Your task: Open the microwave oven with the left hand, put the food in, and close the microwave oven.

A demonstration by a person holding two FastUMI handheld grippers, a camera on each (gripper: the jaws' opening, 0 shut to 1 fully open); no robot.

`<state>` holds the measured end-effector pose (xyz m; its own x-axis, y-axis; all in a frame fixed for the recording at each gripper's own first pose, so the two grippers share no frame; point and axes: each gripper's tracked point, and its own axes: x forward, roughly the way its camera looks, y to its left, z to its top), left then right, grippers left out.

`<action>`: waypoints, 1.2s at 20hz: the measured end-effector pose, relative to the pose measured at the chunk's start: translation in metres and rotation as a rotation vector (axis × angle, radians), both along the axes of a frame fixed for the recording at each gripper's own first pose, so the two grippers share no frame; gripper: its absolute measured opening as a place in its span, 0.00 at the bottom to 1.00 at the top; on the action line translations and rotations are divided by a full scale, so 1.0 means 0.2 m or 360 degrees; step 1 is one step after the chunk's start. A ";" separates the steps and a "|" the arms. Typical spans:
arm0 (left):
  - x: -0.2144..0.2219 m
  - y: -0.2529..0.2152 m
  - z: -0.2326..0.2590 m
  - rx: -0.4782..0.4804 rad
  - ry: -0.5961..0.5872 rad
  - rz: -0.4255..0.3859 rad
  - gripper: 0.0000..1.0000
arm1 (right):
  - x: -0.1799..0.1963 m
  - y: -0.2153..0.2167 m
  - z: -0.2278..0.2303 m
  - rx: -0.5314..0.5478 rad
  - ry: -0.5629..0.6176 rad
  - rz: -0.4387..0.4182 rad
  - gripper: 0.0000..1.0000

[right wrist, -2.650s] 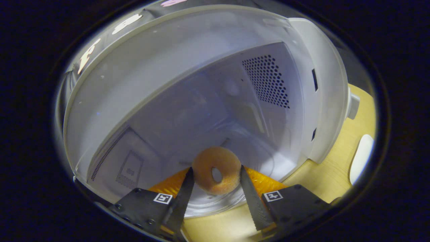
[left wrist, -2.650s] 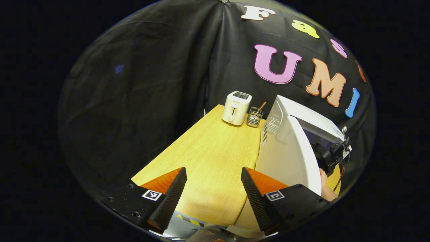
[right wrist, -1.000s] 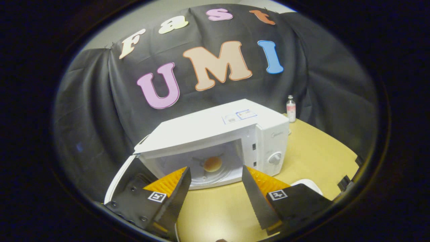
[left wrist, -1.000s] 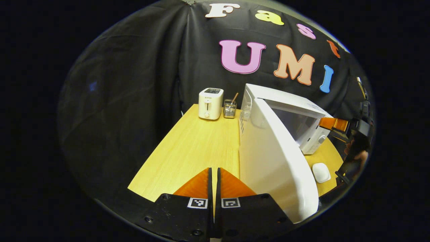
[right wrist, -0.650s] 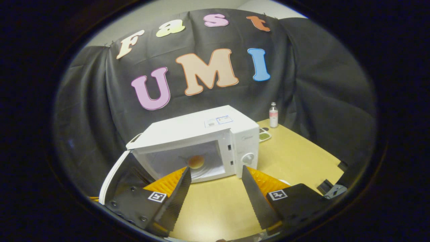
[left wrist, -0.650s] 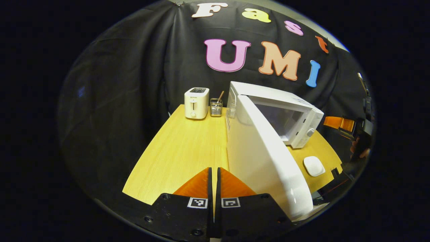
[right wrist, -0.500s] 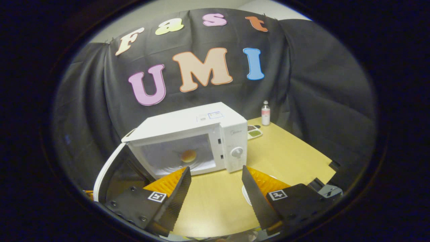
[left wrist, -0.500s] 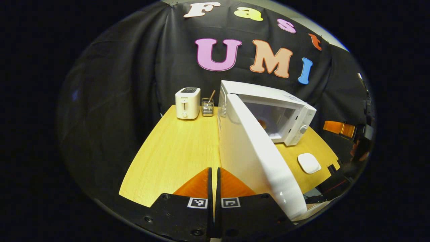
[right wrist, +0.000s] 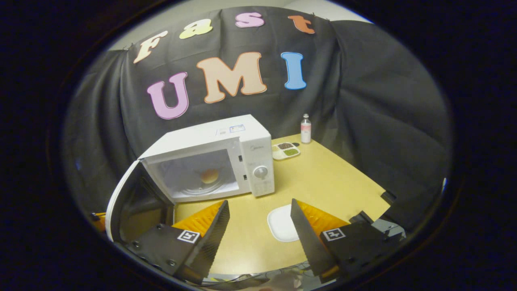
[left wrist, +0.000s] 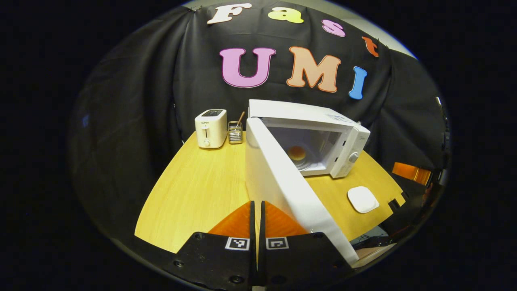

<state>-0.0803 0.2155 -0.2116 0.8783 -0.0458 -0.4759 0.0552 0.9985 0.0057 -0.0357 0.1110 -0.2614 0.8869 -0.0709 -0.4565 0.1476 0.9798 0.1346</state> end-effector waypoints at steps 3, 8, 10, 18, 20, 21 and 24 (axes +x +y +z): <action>0.00 -0.15 -0.01 -0.0036 0.0010 0.0037 0.01 | 0.02 -0.16 -0.03 0.0005 0.0022 0.0013 0.89; 0.07 -0.41 0.00 -0.0053 -0.0028 0.0067 0.00 | 0.10 -0.41 -0.04 0.0073 0.0012 0.0011 0.89; 0.10 -0.51 0.01 -0.0062 -0.0055 0.0079 0.01 | 0.13 -0.48 -0.04 0.0081 0.0012 0.0038 0.89; 0.28 -0.91 -0.04 -0.0127 -0.0116 0.0054 0.02 | 0.26 -0.66 -0.03 0.0109 -0.0014 0.0101 0.89; 0.32 -0.98 -0.04 -0.0142 -0.0130 0.0037 0.01 | 0.29 -0.68 -0.03 0.0127 -0.0026 0.0098 0.89; 0.35 -1.01 -0.04 -0.0154 -0.0136 0.0026 0.01 | 0.30 -0.69 -0.02 0.0135 -0.0038 0.0101 0.89; 0.43 -1.08 -0.03 -0.0159 -0.0148 0.0000 0.01 | 0.33 -0.71 0.02 0.0128 -0.0093 0.0096 0.89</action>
